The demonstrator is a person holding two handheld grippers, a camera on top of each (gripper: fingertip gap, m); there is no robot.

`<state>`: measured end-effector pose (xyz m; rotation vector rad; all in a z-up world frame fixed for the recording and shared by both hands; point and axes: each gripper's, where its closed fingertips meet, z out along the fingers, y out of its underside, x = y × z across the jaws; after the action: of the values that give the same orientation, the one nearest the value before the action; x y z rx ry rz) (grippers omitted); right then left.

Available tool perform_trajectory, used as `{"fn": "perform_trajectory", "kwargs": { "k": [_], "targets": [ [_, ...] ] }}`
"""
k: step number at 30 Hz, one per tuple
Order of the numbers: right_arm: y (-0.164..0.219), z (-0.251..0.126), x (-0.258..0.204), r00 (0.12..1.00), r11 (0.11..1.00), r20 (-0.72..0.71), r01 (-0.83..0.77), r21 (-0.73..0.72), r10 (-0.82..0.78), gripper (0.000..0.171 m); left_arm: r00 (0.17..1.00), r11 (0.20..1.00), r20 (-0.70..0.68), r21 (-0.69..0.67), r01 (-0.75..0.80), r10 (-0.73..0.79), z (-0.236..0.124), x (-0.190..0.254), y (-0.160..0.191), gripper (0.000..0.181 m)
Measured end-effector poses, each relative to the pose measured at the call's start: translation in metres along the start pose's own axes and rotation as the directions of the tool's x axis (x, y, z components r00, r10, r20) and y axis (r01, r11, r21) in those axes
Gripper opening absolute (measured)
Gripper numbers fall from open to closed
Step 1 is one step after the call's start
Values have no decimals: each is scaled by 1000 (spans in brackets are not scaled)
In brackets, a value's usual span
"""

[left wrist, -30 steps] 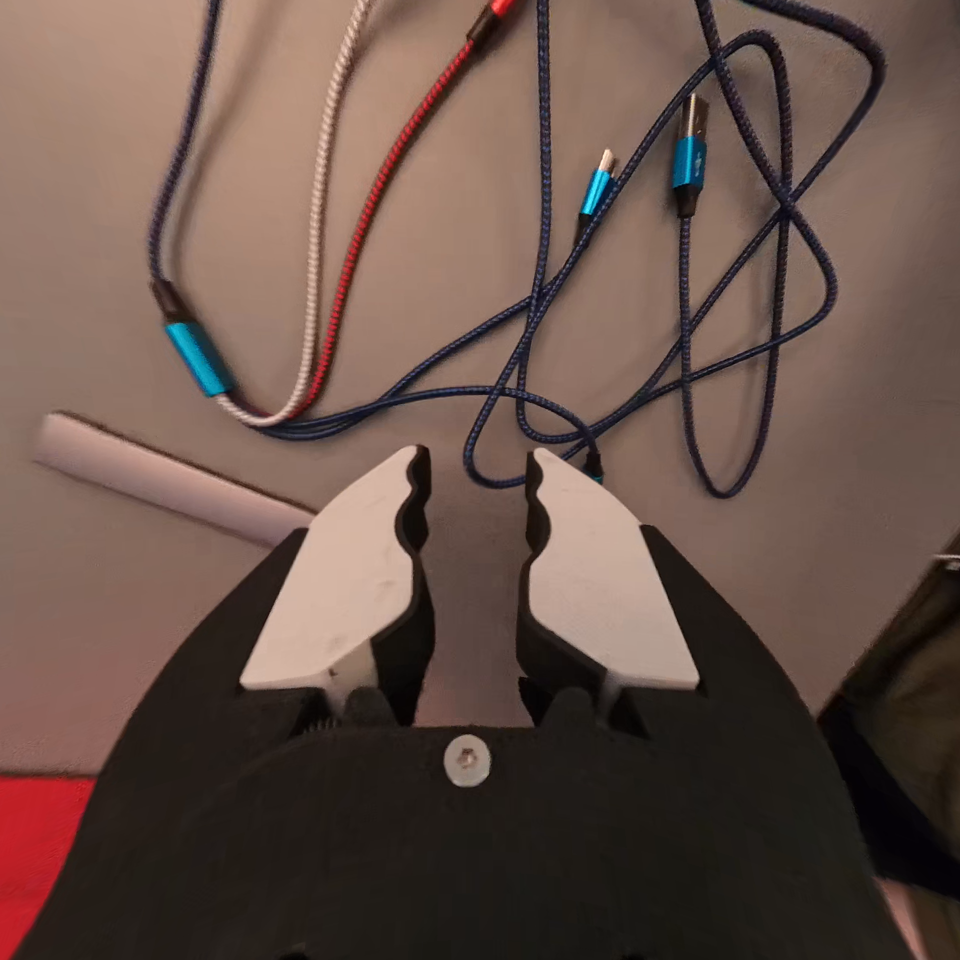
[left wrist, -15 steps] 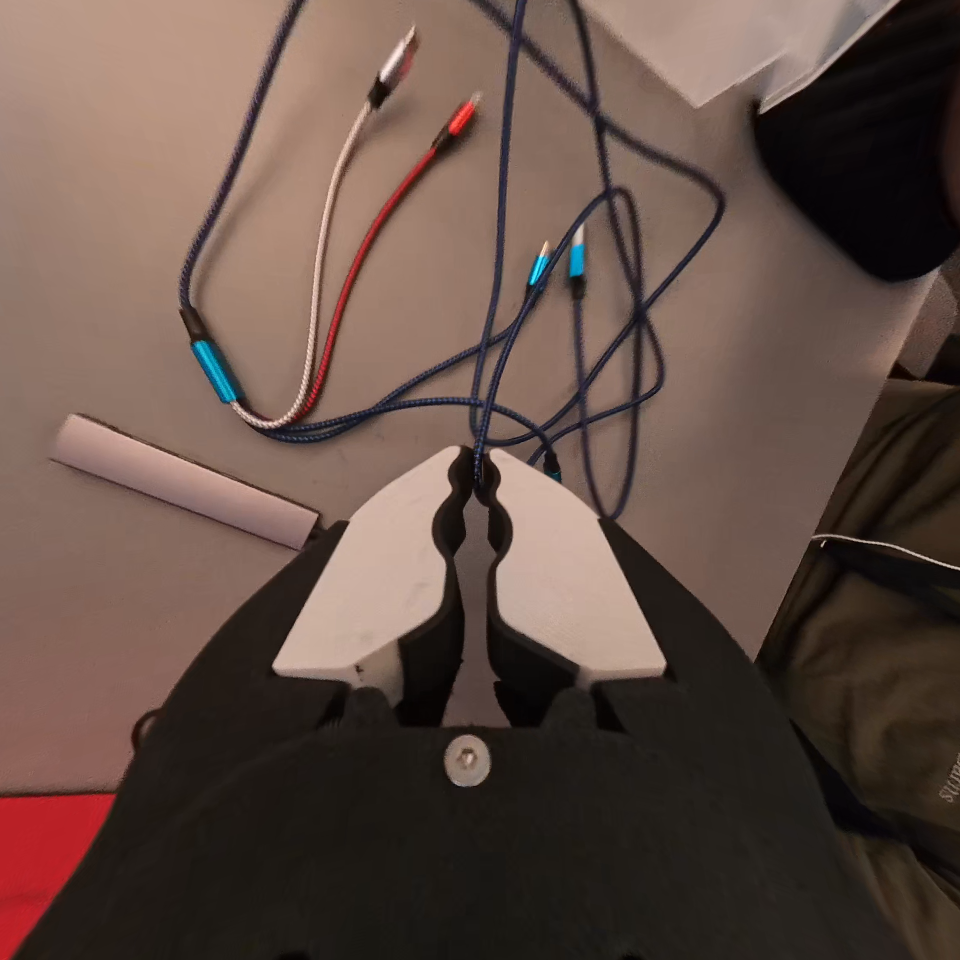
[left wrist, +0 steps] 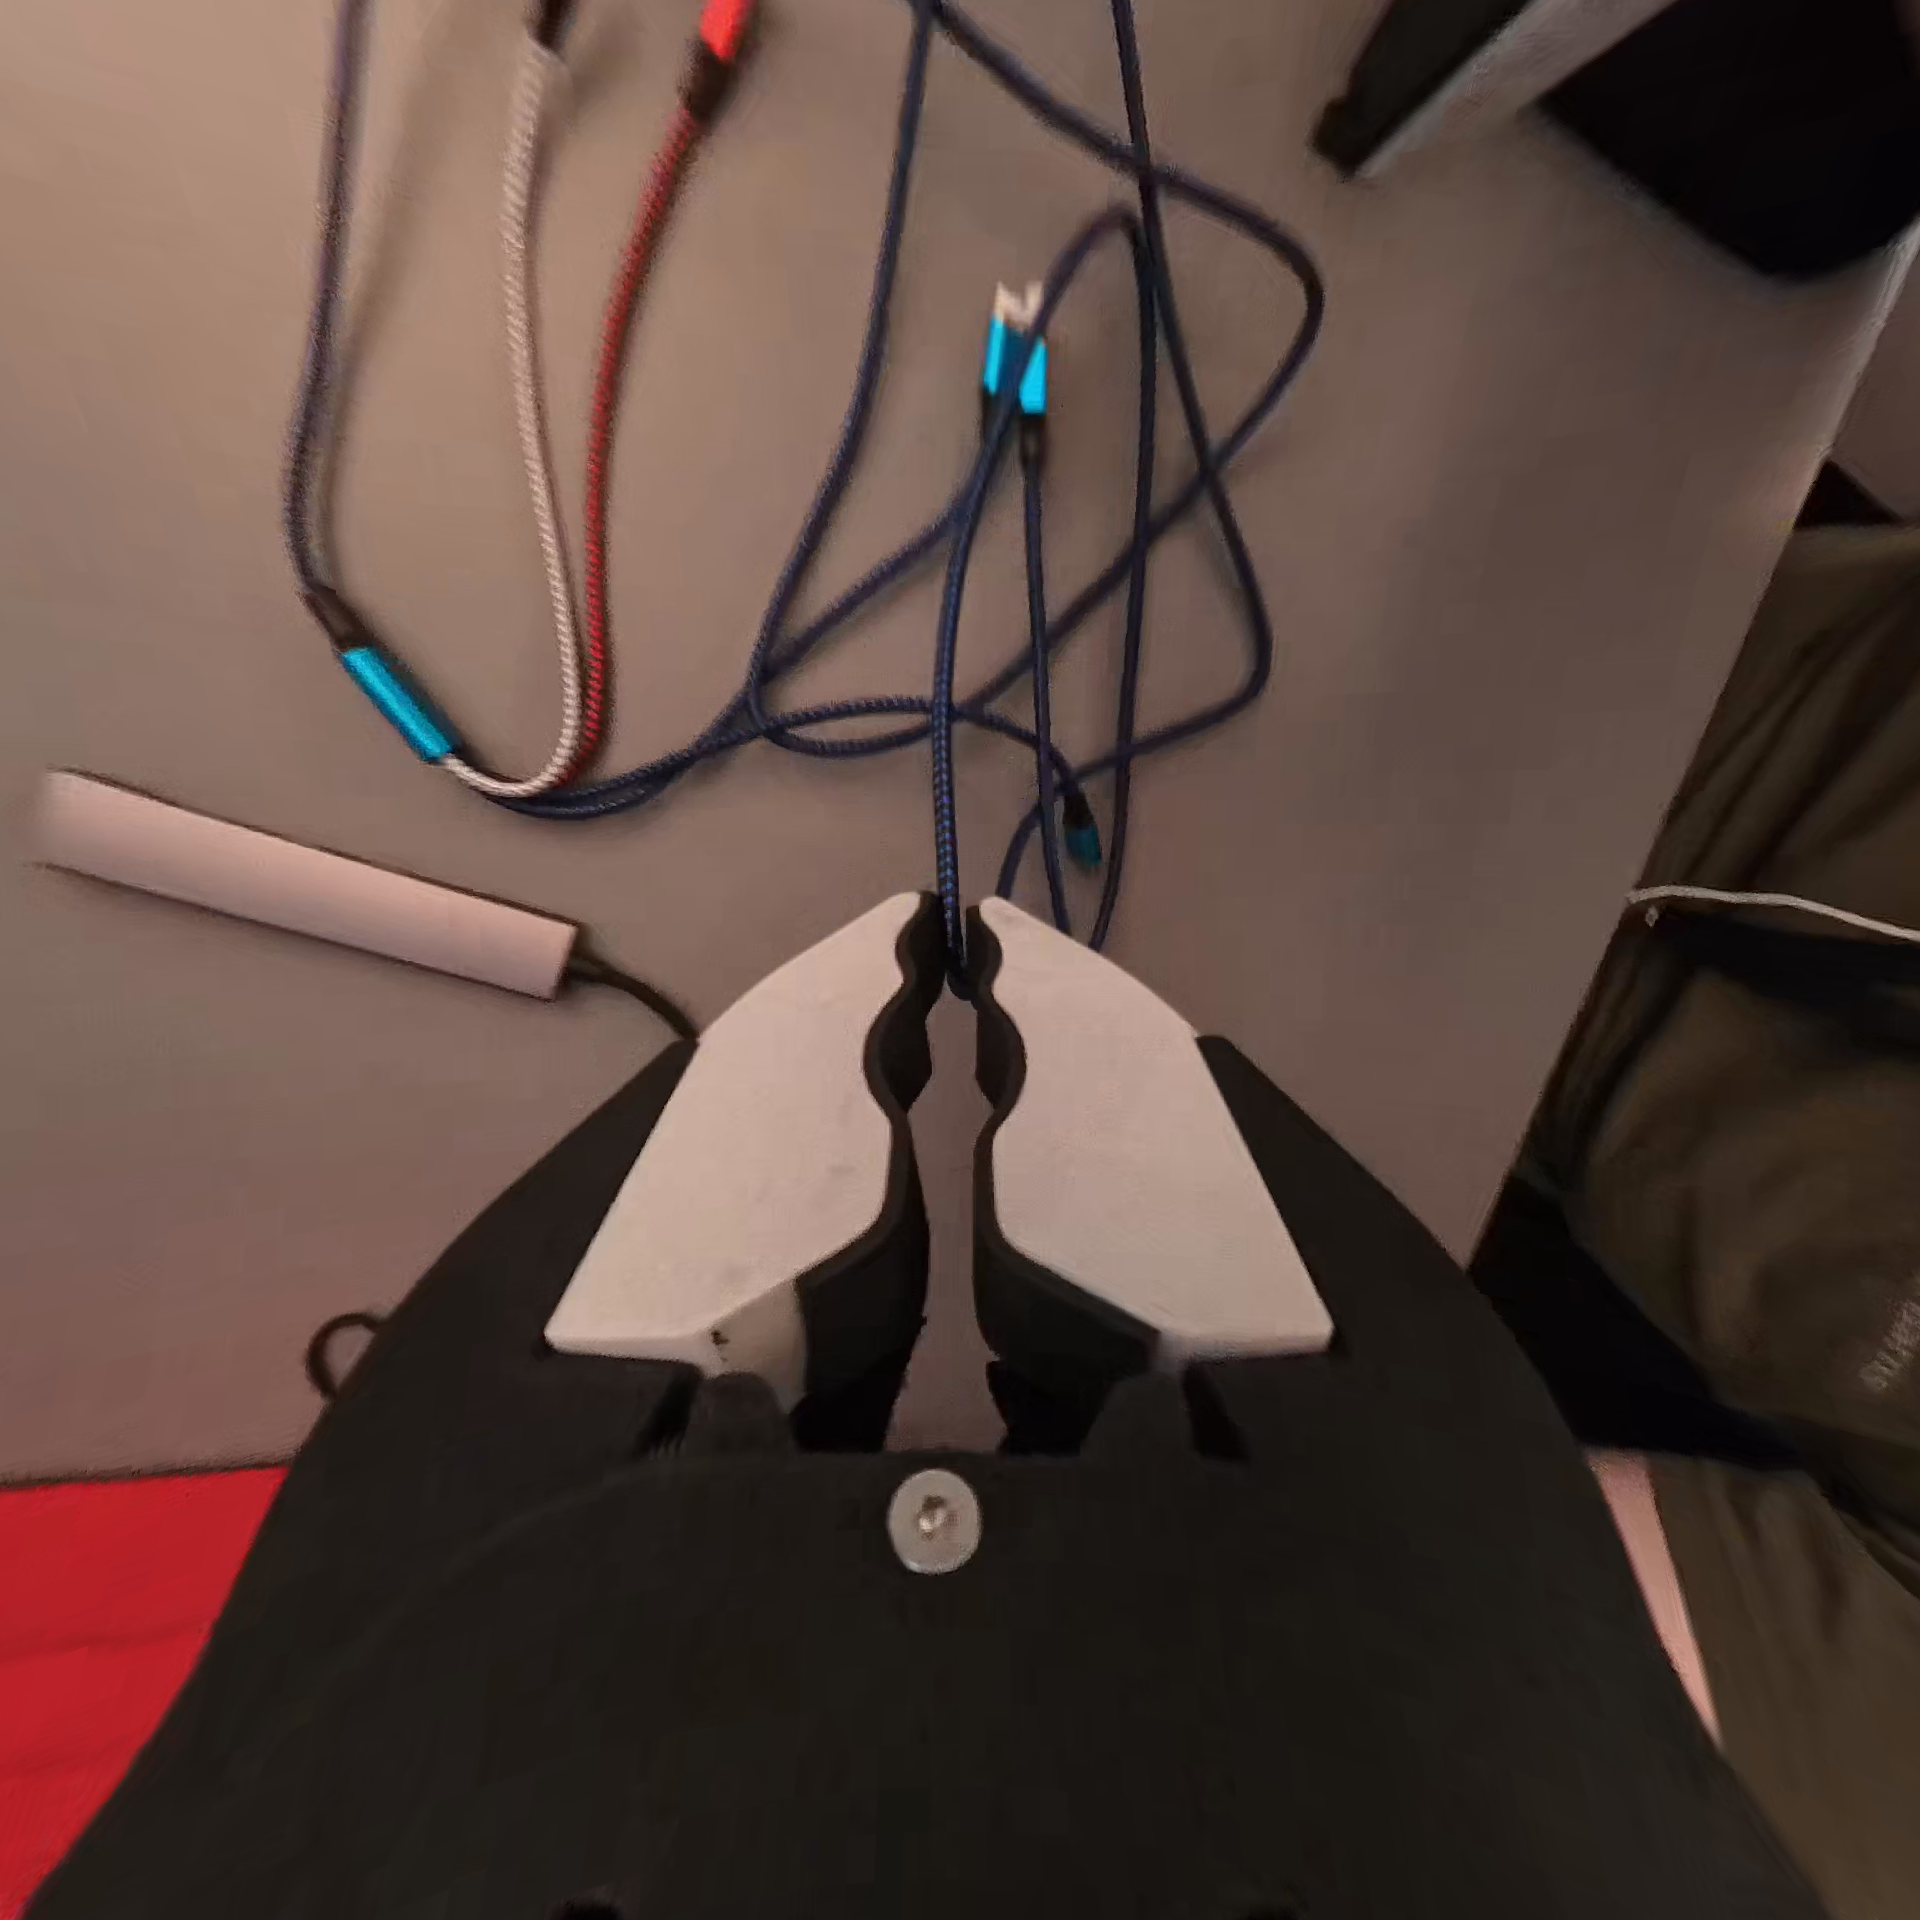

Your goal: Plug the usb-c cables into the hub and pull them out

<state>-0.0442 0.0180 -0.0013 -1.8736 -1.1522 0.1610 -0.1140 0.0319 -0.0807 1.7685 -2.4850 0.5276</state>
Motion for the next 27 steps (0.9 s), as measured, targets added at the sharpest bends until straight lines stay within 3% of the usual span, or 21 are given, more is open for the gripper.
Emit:
{"fn": "perform_trajectory", "kwargs": {
  "k": [4, 8, 10, 14, 16, 18, 24, 27],
  "targets": [
    [13, 23, -7, 997, 998, 65, -31, -57, 34, 37, 993, 989, -113, -140, -40, 24, 18, 16, 19, 4],
    [26, 36, -5, 994, 992, 77, -65, -112, 74, 32, 979, 984, -187, -145, -105, 77, 21, 28, 20, 9],
    [26, 36, -4, 992, 991, 86, -82, -102, 91, 32, 976, 992, -197, -71, -105, 89, 15, 25, 10, 11],
    [22, 21, 0, 993, 994, 76, -89, -58, 94, 32, 993, 977, -81, 200, -72, 90, -8, -14, -25, 12],
    [16, 12, 1, 993, 995, 70, -92, -25, 93, 32, 1000, 967, 1, 255, -20, 20, -13, -39, -32, 11],
    [11, 5, 1, 994, 996, 66, -87, -5, 87, 32, 995, 984, 95, 175, -23, 7, -4, -55, -21, 12],
    [6, -4, -3, 997, 999, 64, -50, -6, 50, 32, 900, 944, 284, -84, -320, 331, 38, -54, -13, 14],
    [4, -6, -7, 997, 999, 70, -35, -9, 35, 32, 902, 920, 185, -126, -371, 390, 58, -40, -5, 18]
  ]
}}
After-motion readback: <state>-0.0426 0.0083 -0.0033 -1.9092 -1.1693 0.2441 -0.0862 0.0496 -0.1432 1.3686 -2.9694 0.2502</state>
